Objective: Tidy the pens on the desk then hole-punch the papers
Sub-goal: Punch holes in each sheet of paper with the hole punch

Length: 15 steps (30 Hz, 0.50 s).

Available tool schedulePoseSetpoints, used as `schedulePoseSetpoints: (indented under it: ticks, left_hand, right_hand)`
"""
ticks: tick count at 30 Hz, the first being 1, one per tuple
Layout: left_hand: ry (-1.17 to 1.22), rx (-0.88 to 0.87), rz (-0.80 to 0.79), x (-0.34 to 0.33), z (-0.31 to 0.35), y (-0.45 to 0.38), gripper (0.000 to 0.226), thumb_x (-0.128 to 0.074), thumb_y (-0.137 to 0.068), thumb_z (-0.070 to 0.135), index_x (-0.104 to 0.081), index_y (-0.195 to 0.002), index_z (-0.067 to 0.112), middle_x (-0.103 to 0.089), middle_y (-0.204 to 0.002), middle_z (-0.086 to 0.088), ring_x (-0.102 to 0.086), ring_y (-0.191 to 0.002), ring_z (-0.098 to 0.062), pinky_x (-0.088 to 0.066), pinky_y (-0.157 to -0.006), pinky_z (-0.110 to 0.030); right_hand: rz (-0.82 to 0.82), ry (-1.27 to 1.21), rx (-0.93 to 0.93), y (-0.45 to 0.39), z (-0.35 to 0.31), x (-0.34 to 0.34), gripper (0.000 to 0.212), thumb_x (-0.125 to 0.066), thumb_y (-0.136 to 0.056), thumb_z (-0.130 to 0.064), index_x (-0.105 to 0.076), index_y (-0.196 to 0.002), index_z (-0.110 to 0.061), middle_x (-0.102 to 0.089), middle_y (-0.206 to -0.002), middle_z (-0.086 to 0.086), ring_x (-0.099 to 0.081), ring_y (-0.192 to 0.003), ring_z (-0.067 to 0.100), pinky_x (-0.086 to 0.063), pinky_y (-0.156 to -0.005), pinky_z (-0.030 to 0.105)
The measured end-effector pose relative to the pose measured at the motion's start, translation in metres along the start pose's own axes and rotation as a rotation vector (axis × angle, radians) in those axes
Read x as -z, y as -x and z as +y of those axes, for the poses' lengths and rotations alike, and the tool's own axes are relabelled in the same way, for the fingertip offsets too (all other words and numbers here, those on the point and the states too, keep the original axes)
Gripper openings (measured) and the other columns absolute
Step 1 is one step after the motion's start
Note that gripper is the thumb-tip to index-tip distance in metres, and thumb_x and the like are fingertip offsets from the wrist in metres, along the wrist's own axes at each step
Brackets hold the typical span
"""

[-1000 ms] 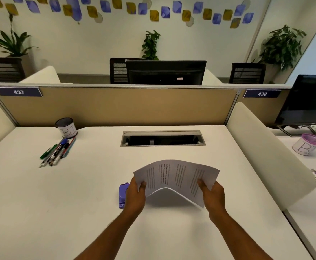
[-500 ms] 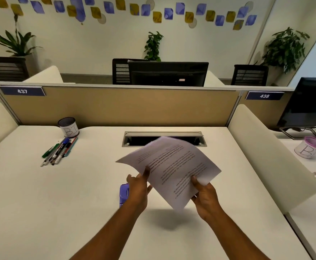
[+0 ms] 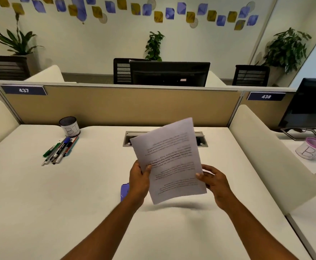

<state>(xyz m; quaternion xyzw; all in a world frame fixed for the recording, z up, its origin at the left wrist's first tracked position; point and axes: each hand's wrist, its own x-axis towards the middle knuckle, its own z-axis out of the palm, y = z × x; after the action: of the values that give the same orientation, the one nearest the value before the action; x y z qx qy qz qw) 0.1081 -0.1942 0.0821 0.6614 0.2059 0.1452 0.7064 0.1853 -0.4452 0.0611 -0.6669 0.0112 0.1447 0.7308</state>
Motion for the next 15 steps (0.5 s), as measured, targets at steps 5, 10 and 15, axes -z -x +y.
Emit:
schedulePoseSetpoints:
  ticks: [5,10,15]
  left_hand:
    - [-0.165,-0.082,-0.019,-0.014,-0.003,0.004,0.020,-0.054,-0.101,0.019,-0.057,-0.121,0.020,-0.069,-0.110,-0.001,-0.069,-0.098,-0.021,-0.061,-0.083,-0.041]
    - [-0.192,-0.148,0.015,-0.012,-0.001,0.004,0.020,-0.062,-0.097,0.024,-0.055,-0.116,0.025,-0.068,-0.108,0.005,-0.069,-0.094,-0.019,-0.062,-0.079,-0.035]
    - [-0.212,-0.125,0.009,-0.013,-0.008,0.006,0.017,-0.056,-0.099,0.025,-0.056,-0.116,0.020,-0.069,-0.109,0.004,-0.068,-0.094,-0.017,-0.060,-0.076,-0.029]
  right_hand:
    - [0.054,0.067,0.160,0.002,-0.009,-0.022,0.023,-0.087,-0.072,-0.023,-0.079,-0.093,-0.029,-0.081,-0.099,0.000,-0.077,-0.084,0.023,-0.062,-0.066,0.027]
    - [0.157,0.097,0.214,0.006,-0.001,-0.034,0.021,-0.085,-0.079,-0.021,-0.077,-0.093,-0.034,-0.080,-0.095,-0.008,-0.074,-0.083,0.025,-0.063,-0.070,0.034]
    - [0.189,0.097,0.166,0.011,0.012,-0.036,0.028,-0.083,-0.082,-0.013,-0.072,-0.101,-0.030,-0.078,-0.092,-0.012,-0.072,-0.090,0.026,-0.061,-0.067,0.029]
